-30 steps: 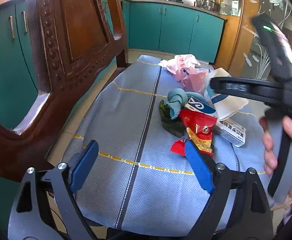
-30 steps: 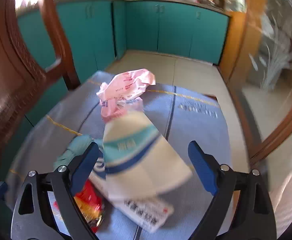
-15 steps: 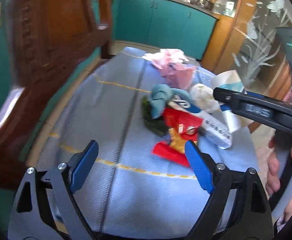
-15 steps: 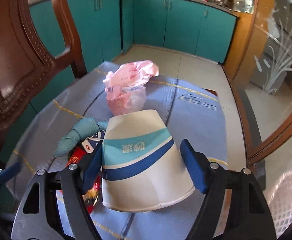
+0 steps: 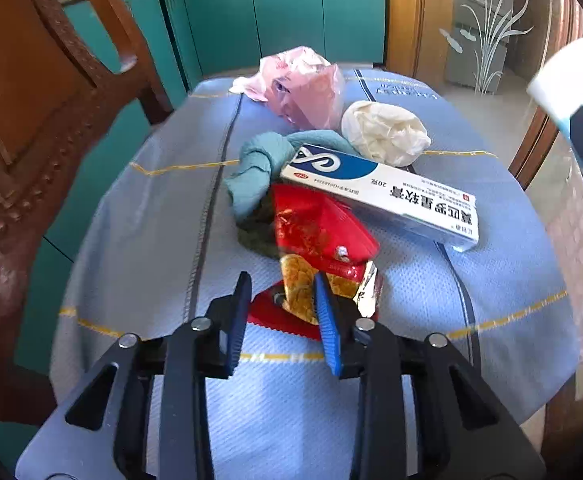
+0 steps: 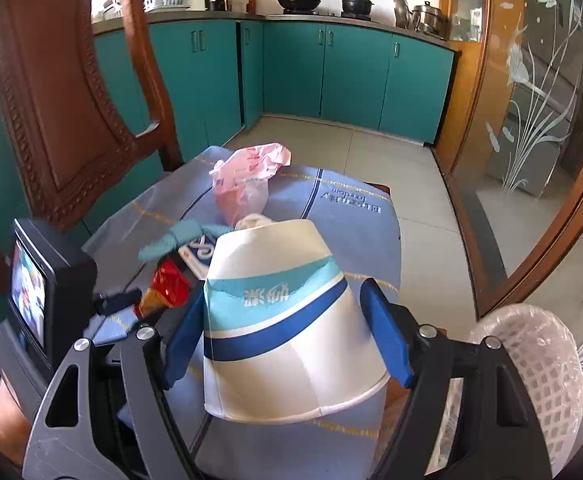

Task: Collect trash
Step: 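Grasp the white paper cup with the right tool while the left grasps the red wrapper, then lift the paper cup and red wrapper and carry both over the basket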

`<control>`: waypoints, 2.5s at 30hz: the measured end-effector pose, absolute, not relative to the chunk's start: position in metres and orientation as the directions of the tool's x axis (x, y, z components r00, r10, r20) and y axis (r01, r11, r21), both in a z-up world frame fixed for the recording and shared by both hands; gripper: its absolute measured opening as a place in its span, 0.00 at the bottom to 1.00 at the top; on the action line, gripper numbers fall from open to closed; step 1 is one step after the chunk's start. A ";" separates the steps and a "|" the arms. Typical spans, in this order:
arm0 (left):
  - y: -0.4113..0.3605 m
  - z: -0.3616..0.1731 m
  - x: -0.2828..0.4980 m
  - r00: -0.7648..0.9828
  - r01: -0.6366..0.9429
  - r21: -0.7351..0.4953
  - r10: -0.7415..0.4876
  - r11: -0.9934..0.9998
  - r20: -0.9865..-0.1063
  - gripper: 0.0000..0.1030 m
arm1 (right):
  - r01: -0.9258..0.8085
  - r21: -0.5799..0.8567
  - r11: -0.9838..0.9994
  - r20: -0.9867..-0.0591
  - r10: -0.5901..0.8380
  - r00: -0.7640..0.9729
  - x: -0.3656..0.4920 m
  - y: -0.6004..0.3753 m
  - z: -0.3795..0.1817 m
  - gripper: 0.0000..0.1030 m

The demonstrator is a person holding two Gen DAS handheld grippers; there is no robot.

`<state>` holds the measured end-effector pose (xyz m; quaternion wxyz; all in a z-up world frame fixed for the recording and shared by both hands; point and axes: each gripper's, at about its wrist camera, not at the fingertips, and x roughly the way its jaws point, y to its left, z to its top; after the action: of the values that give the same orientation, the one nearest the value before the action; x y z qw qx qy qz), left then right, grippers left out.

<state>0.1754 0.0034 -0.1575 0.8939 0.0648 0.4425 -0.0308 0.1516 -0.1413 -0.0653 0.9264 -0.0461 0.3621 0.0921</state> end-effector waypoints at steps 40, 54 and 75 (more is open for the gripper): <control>0.053 -0.016 0.056 0.888 -0.110 0.046 0.119 0.993 -0.444 0.14 | -0.248 0.008 0.969 -0.620 0.200 0.759 0.093 -0.127 -0.053 0.73; 0.047 -0.007 0.041 0.894 -0.096 0.048 0.107 0.994 -0.435 0.14 | -0.258 0.004 0.966 -0.598 0.209 0.774 0.077 -0.126 -0.044 0.73; 0.046 -0.009 0.047 0.880 -0.039 0.002 0.036 0.999 -0.473 0.14 | -0.221 0.023 0.975 -0.580 0.193 0.791 0.073 -0.142 -0.036 0.73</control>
<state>0.0470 0.0456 -0.0087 0.9696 -0.0036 0.2438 0.0193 0.0734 -0.1423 -0.0365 0.9462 -0.0228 0.3038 0.1093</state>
